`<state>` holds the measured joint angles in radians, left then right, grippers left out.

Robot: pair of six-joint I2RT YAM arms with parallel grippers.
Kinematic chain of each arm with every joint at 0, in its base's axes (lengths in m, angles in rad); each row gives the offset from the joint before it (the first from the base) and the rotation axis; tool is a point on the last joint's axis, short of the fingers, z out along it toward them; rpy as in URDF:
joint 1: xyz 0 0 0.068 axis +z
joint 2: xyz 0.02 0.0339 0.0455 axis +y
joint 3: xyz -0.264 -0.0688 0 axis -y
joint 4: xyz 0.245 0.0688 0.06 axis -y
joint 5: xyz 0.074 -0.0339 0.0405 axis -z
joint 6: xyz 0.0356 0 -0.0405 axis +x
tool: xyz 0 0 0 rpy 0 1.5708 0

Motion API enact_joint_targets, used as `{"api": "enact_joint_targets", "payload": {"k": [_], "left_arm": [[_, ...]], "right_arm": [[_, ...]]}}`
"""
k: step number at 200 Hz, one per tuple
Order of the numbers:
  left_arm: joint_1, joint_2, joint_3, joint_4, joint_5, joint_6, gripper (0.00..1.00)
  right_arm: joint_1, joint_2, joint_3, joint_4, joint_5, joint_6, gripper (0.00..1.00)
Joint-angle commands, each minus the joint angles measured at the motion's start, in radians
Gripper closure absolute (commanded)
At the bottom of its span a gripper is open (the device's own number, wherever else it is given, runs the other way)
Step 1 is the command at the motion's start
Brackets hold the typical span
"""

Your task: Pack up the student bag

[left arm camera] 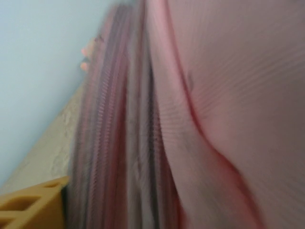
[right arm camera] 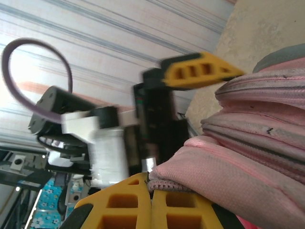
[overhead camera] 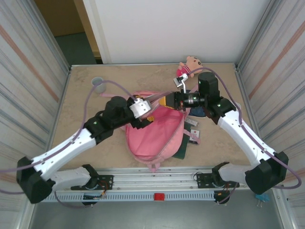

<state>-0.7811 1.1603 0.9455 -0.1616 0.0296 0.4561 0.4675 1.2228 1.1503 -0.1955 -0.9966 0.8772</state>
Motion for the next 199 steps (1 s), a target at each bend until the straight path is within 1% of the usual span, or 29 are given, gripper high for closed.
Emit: {"api": "enact_joint_targets", "payload": {"k": [1,6,11,15,22,27,48,65,78,91,114,130,135,148,158,164,178,199], "left_arm": [[-0.006,0.021,0.048,-0.006,-0.092,0.039,0.6],[-0.007,0.012,0.046,-0.01,-0.097,0.025,0.71],[-0.008,-0.003,0.039,-0.015,-0.103,0.013,0.79],[-0.01,-0.018,0.032,-0.02,-0.113,-0.003,0.88],[-0.015,-0.049,0.018,-0.031,-0.142,-0.022,0.97],[-0.023,-0.071,0.008,-0.043,-0.166,-0.028,1.0],[-0.04,-0.168,-0.037,-0.121,-0.282,-0.037,1.0],[-0.033,-0.232,-0.088,-0.157,-0.399,-0.032,1.0],[0.002,-0.268,-0.123,-0.176,-0.441,-0.036,0.98],[0.063,-0.3,-0.15,-0.187,-0.454,-0.061,0.96],[0.178,-0.342,-0.178,-0.216,-0.429,-0.132,0.91],[0.217,-0.361,-0.177,-0.255,-0.428,-0.17,0.85],[0.219,-0.365,-0.177,-0.267,-0.43,-0.177,0.81],[0.22,-0.382,-0.17,-0.306,-0.424,-0.195,0.65],[0.221,-0.397,-0.159,-0.344,-0.407,-0.22,0.44],[0.22,-0.407,-0.152,-0.367,-0.394,-0.24,0.36],[0.22,-0.427,-0.133,-0.417,-0.374,-0.294,0.26],[0.22,-0.459,-0.11,-0.483,-0.318,-0.376,0.19]], "right_arm": [[0.008,-0.026,0.056,0.02,-0.018,-0.061,0.95],[0.008,-0.028,0.053,0.014,-0.014,-0.067,0.95],[0.008,-0.027,0.051,0.008,-0.01,-0.073,0.95],[0.007,-0.026,0.049,0.004,-0.008,-0.077,0.95],[0.007,-0.022,0.048,-0.001,-0.003,-0.082,0.95],[0.007,-0.019,0.046,-0.004,0.003,-0.087,0.95],[0.015,0.004,0.044,0.013,0.025,-0.086,0.96],[0.051,0.018,0.029,0.077,0.073,-0.071,0.97],[0.085,0.031,0.007,0.136,0.114,-0.042,0.99],[0.13,0.044,-0.018,0.173,0.183,-0.023,1.0],[0.221,0.074,-0.059,0.219,0.331,-0.01,1.0],[0.27,0.1,-0.112,0.315,0.405,0.043,1.0],[0.283,0.11,-0.127,0.342,0.432,0.056,1.0],[0.31,0.137,-0.155,0.392,0.493,0.078,1.0],[0.327,0.161,-0.174,0.438,0.53,0.098,1.0],[0.337,0.177,-0.184,0.467,0.558,0.109,1.0],[0.357,0.219,-0.194,0.51,0.62,0.132,1.0],[0.387,0.276,-0.212,0.592,0.704,0.187,1.0]]}}
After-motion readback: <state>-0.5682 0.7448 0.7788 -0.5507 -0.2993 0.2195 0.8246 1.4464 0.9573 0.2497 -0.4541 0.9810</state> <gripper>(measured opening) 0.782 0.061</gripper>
